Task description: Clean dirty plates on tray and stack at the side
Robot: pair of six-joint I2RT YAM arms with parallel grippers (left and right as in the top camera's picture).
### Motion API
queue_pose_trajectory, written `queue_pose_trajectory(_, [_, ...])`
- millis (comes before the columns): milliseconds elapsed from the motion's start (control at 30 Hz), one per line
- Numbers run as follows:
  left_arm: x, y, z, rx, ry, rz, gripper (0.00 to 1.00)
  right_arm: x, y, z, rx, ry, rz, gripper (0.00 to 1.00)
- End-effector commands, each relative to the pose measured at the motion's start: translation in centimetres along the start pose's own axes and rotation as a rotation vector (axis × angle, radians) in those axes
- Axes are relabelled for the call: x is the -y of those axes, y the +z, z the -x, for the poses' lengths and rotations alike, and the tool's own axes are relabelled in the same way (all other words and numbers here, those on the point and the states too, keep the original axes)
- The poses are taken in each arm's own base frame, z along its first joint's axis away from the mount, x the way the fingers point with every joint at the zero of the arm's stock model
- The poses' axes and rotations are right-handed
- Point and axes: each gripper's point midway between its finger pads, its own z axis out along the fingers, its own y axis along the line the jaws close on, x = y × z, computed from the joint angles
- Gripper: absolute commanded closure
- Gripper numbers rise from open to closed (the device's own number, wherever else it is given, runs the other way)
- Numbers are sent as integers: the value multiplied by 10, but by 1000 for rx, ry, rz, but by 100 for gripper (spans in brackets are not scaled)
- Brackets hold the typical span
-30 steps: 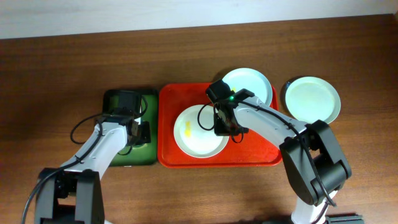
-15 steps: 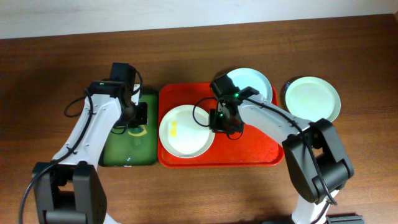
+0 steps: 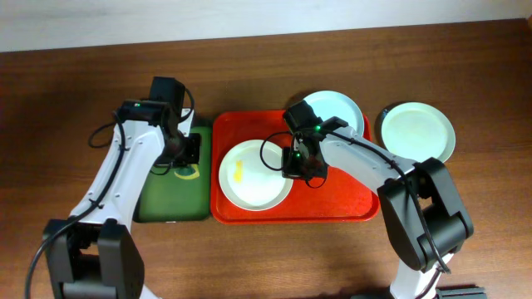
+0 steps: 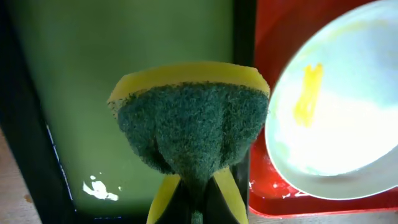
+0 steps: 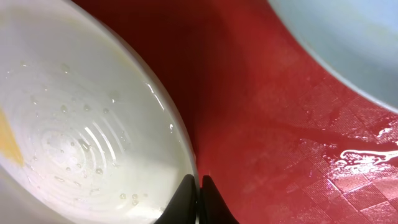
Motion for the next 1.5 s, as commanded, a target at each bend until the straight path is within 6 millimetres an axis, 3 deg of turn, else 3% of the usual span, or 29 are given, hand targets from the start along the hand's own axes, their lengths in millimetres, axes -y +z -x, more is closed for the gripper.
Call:
queue_pose_trajectory(0, [19, 1, 8, -8, 63, -26, 100, 9, 1, 0, 9, -4, -36, 96])
queue_pose_trajectory(67, [50, 14, 4, -51, 94, -137, 100, 9, 1, -1, 8, -3, -36, 96])
queue_pose_trajectory(267, [87, 49, -1, -128, 108, -218, 100, 9, 1, -1, 9, -4, -36, 96])
queue_pose_trajectory(433, [92, 57, 12, -89, 74, -225, 100, 9, 1, -1, 8, -4, -37, 96])
queue_pose_trajectory(700, [99, 61, 12, -80, 45, -224, 100, 9, 1, -1, 8, -4, -37, 96])
queue_pose_trajectory(900, [89, 74, 8, -79, -2, -165, 100, 9, 1, -1, 8, -4, -37, 96])
queue_pose_trajectory(1067, [92, 98, -5, -74, 15, -172, 100, 9, 1, -1, 9, -4, -37, 96])
queue_pose_trajectory(1200, [113, 112, -24, -84, 79, -183, 100, 9, 1, -1, 9, -5, -37, 96])
queue_pose_trajectory(1267, [138, 110, -32, -104, 119, -264, 100, 8, 1, -1, 8, -6, -37, 96])
queue_pose_trajectory(1367, [162, 96, -29, -112, 129, -413, 100, 8, 1, -1, 8, -6, -37, 96])
queue_pose_trajectory(1400, [165, 86, -21, -109, 117, -450, 100, 8, 1, -1, 8, -6, -37, 96])
queue_pose_trajectory(1467, [149, 58, 3, -82, 118, -413, 100, 8, 1, -1, 8, -6, -37, 96])
